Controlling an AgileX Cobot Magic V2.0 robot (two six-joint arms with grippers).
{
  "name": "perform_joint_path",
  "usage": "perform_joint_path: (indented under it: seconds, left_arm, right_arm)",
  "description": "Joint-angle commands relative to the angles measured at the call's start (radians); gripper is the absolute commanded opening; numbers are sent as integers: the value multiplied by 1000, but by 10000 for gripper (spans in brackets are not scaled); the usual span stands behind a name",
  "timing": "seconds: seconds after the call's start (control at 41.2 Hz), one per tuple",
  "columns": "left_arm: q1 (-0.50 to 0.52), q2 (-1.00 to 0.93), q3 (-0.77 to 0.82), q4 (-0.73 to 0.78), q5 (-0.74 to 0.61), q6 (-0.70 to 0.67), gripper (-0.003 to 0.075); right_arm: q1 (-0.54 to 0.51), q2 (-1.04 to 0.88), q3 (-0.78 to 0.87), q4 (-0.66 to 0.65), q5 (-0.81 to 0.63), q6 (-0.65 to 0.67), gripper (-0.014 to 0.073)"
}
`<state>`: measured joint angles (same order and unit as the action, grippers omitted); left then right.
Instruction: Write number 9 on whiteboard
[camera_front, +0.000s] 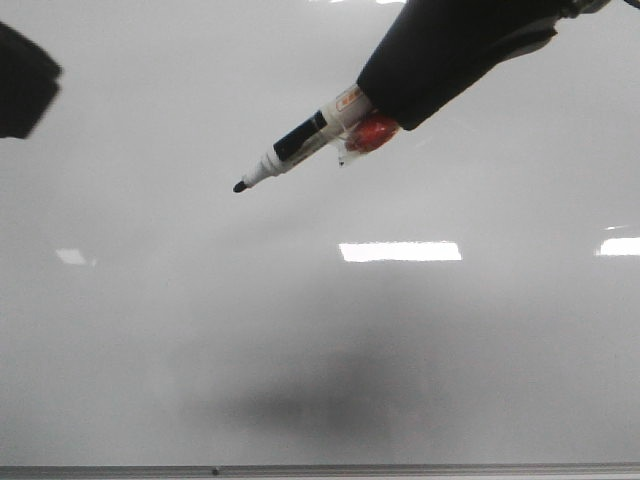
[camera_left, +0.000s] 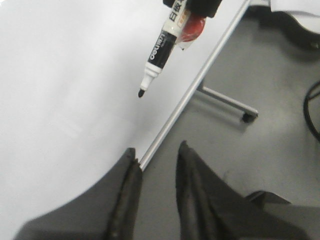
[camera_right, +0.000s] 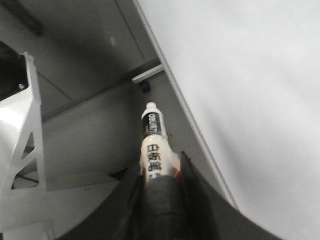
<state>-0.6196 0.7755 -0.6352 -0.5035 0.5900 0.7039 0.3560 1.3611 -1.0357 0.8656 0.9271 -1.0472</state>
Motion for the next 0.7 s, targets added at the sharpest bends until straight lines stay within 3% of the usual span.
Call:
perform_joint_path:
  seconds: [0.0, 0.291, 0.679]
  left_arm:
    - [27, -131, 50, -64, -105, -12, 7]
    - [33, -317, 121, -66, -132, -12, -19]
    - [33, -317, 121, -66, -130, -12, -19]
  right_arm:
    - [-7, -34, -12, 64, -114, -13, -63]
    - [-7, 4, 12, 142, -448, 83, -63]
    - [-7, 135, -71, 216, -590, 83, -63]
